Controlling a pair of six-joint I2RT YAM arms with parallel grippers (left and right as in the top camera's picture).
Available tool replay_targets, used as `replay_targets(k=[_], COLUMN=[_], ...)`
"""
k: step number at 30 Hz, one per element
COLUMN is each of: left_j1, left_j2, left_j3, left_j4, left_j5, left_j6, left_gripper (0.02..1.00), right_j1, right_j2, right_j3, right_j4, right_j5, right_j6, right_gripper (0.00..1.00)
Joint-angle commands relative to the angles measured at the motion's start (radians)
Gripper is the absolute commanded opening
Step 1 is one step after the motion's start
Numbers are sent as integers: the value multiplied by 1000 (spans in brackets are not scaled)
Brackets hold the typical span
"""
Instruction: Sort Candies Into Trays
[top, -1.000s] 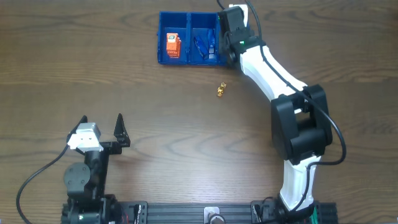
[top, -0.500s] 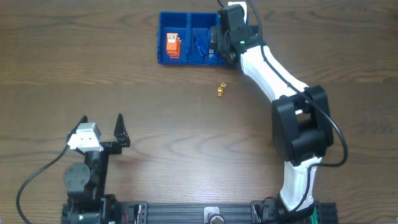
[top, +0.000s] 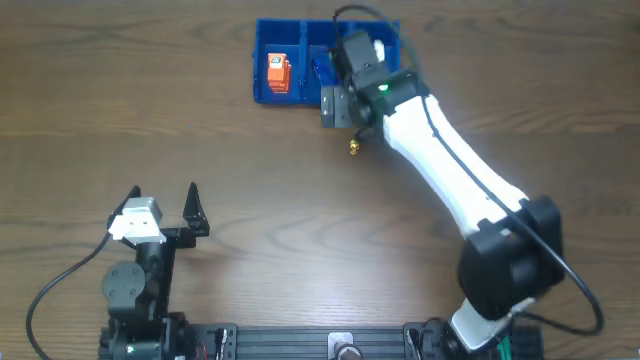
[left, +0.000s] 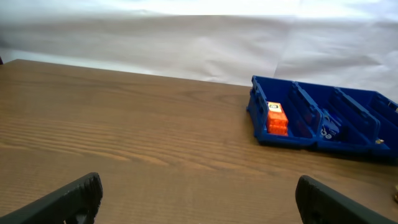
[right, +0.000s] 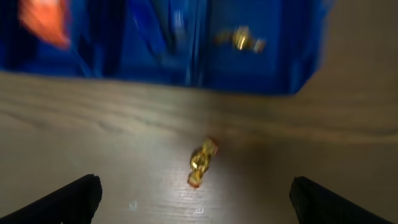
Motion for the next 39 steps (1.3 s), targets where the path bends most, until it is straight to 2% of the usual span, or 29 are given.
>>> replay_targets(k=[1, 3, 9, 27, 34, 37, 39], left_j1=[6, 6, 6, 6, 6, 6, 6], left_j2=[-6, -6, -6, -6, -6, -6, -6], left_j3=[-17, -17, -17, -17, -17, -17, -17], left_j4=[-38, -38, -38, -38, -38, -38, -38], left_j5=[21, 21, 21, 21, 21, 21, 21], left_j6=[3, 3, 3, 3, 3, 3, 3], left_gripper=[998, 998, 998, 998, 998, 998, 998], right_j1=[-5, -11, -32, -38, -38, -38, -38], right_j2=[138, 186, 230, 257, 268, 268, 278], right_j3=[-39, -39, -39, -41, -41, -41, -41], right_j4=[10, 10, 17, 25, 26, 31, 30], right_j5=[-76, -108, -107, -97, -95, -95, -96], right_j6=[53, 72, 109, 108, 108, 108, 108], right_gripper=[1000, 1000, 1000, 969, 908, 820, 807])
